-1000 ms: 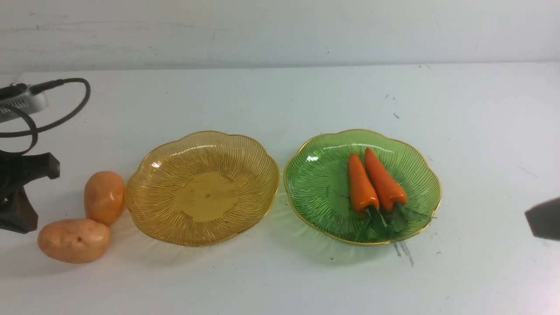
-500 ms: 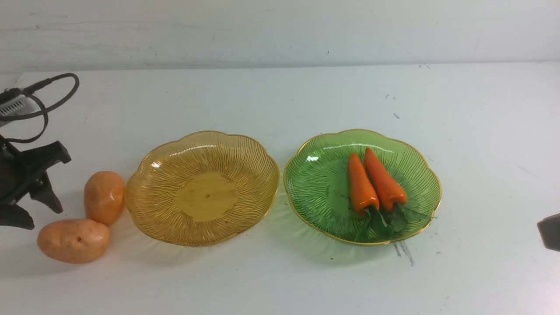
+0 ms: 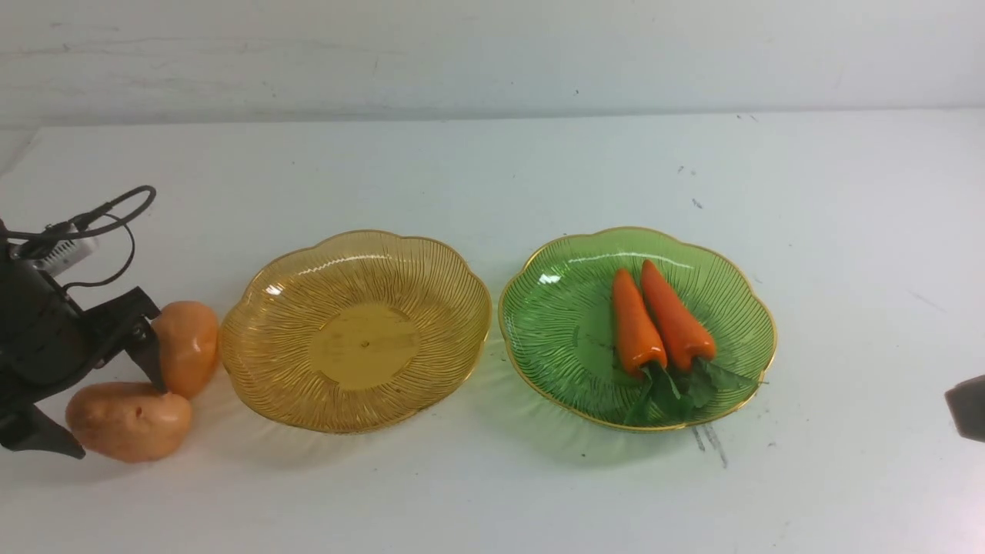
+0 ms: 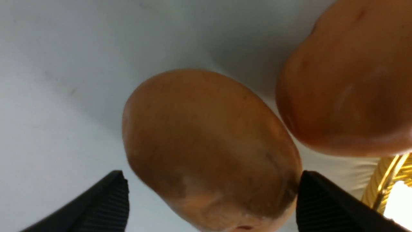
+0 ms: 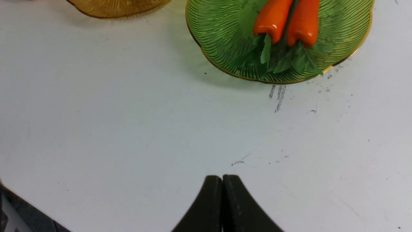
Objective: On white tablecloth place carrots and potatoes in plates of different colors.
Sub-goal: 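Put the potatoes from the left side into the left plate with the left gripper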
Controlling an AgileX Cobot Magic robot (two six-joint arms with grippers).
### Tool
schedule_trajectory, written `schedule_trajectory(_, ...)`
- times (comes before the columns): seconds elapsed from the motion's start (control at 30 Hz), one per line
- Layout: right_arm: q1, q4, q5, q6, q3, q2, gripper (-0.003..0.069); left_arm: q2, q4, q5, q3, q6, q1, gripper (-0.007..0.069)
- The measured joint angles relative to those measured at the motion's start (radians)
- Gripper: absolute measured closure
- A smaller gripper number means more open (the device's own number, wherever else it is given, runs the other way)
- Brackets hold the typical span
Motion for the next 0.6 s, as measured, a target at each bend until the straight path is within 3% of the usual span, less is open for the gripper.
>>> schedule_trajectory(0.3,0.0,0.0,0.0,-0.013,0.0,0.0,0.0674,0.038,0.046,-0.065,-0.001,-0.007,0.0,-0.0019)
schedule_trajectory(0.5,0.0,0.0,0.0,-0.014,0.0,0.0,0.0674,0.044,0.17,-0.09,-0.001,-0.007,0.0,0.0071)
schedule_trajectory(0.6,0.0,0.0,0.0,-0.016,0.0,0.0,0.0674,0.044,0.231,-0.089,-0.001,-0.007,0.0,0.016)
